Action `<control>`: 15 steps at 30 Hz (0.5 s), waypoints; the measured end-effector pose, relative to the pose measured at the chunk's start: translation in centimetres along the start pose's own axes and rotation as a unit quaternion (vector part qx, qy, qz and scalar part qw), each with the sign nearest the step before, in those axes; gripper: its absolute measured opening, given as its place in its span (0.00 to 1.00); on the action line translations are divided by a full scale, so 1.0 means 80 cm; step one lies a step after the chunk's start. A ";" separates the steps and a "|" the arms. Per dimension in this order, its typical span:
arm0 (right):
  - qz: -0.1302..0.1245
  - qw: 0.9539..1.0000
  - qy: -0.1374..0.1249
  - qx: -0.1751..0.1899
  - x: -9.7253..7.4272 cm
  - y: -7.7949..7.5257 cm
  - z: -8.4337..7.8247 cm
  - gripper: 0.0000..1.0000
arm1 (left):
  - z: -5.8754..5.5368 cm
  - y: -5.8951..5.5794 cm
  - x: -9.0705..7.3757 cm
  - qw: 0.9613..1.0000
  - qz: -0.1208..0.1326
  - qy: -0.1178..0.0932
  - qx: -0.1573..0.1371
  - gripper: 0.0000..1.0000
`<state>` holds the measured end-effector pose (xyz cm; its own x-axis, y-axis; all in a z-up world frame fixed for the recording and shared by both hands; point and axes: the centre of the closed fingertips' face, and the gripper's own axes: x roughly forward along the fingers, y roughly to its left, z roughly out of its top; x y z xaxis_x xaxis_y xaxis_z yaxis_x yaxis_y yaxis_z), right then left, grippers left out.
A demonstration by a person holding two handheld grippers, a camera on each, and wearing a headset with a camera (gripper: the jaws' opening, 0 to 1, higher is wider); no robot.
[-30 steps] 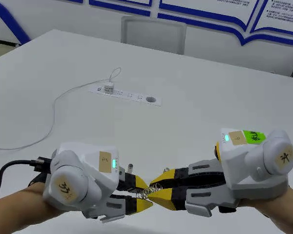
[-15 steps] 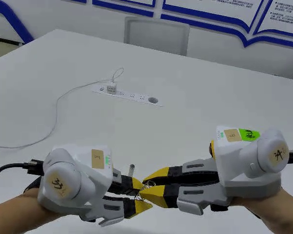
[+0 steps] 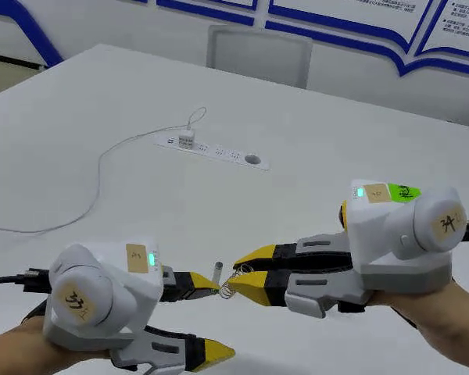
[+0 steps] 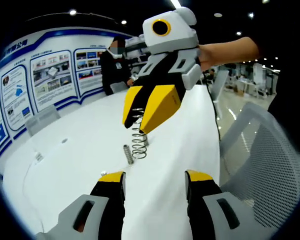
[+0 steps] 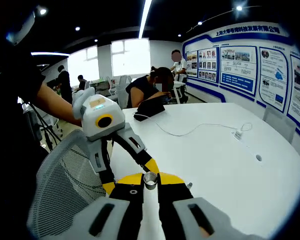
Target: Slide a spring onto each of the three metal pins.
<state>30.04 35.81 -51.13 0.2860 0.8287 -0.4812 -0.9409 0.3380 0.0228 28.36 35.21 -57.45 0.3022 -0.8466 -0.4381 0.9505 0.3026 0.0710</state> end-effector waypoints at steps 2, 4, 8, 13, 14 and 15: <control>-0.002 1.000 0.003 0.001 0.000 -0.003 -0.002 0.10 | -0.005 0.004 -0.003 1.000 0.008 0.002 -0.008 0.58; -0.005 1.000 0.004 0.001 0.000 -0.008 -0.002 0.10 | -0.010 0.008 -0.007 1.000 0.017 0.002 -0.014 0.62; -0.013 1.000 0.004 0.004 -0.001 -0.017 -0.002 0.10 | -0.019 0.017 -0.014 0.999 0.033 0.001 -0.028 0.67; -0.023 1.000 0.005 0.007 -0.001 -0.028 -0.003 0.10 | -0.033 0.025 -0.020 0.998 0.048 0.008 -0.042 0.72; -0.026 1.000 0.005 0.008 -0.001 -0.031 -0.004 0.10 | -0.035 0.026 -0.021 0.998 0.050 0.009 -0.045 0.73; -0.029 0.999 0.006 0.013 -0.001 -0.034 -0.005 0.10 | -0.037 0.027 -0.022 0.997 0.053 0.010 -0.049 0.74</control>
<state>32.51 34.66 -51.53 0.3382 0.8022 -0.4920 -0.9177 0.3970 0.0165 29.66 38.65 -59.19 0.3989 -0.7990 -0.4500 0.9012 0.4323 0.0313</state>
